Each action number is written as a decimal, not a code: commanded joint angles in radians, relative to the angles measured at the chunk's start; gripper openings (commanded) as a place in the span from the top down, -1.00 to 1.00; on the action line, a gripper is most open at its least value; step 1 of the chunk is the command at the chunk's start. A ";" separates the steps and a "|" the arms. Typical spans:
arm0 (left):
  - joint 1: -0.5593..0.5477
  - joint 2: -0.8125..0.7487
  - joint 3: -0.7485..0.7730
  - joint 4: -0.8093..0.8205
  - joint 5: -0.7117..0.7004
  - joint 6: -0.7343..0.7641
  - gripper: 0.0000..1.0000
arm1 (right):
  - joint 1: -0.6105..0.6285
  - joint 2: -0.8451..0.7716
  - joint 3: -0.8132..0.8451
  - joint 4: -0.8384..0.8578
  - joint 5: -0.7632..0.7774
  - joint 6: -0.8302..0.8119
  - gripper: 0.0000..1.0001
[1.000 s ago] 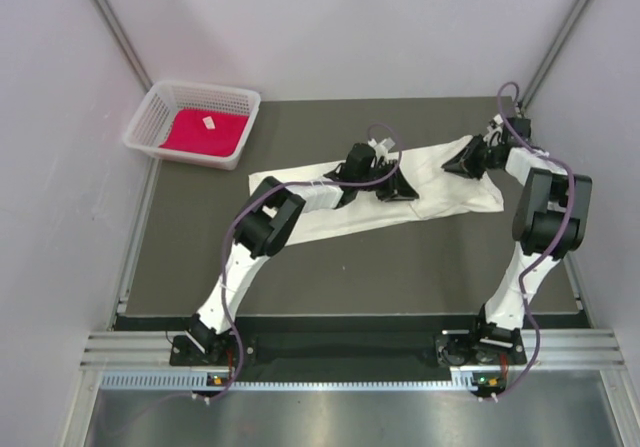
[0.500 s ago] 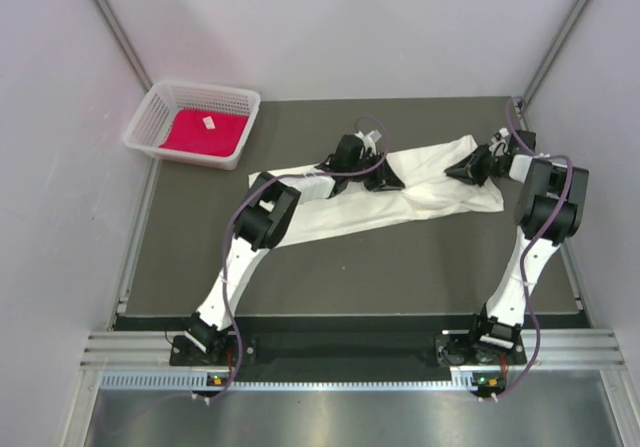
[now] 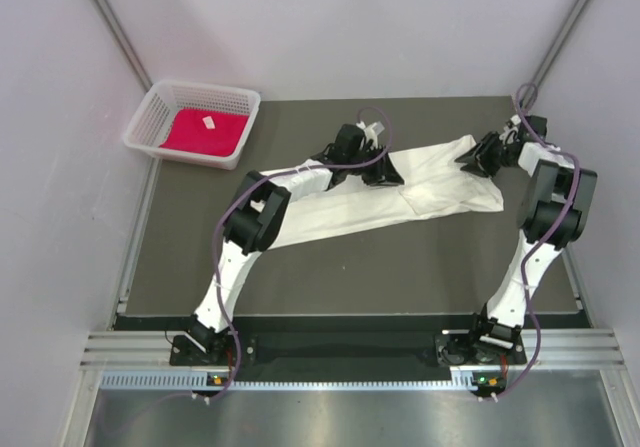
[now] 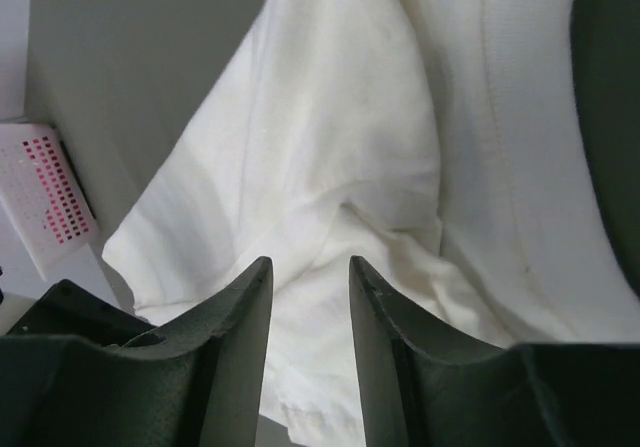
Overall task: Fold and stack the t-shirts
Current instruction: Fold the tshirt
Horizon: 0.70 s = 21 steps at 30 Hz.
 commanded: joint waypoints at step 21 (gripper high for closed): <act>-0.097 0.106 0.013 0.080 0.016 -0.107 0.39 | 0.003 -0.043 -0.212 0.259 -0.117 0.045 0.22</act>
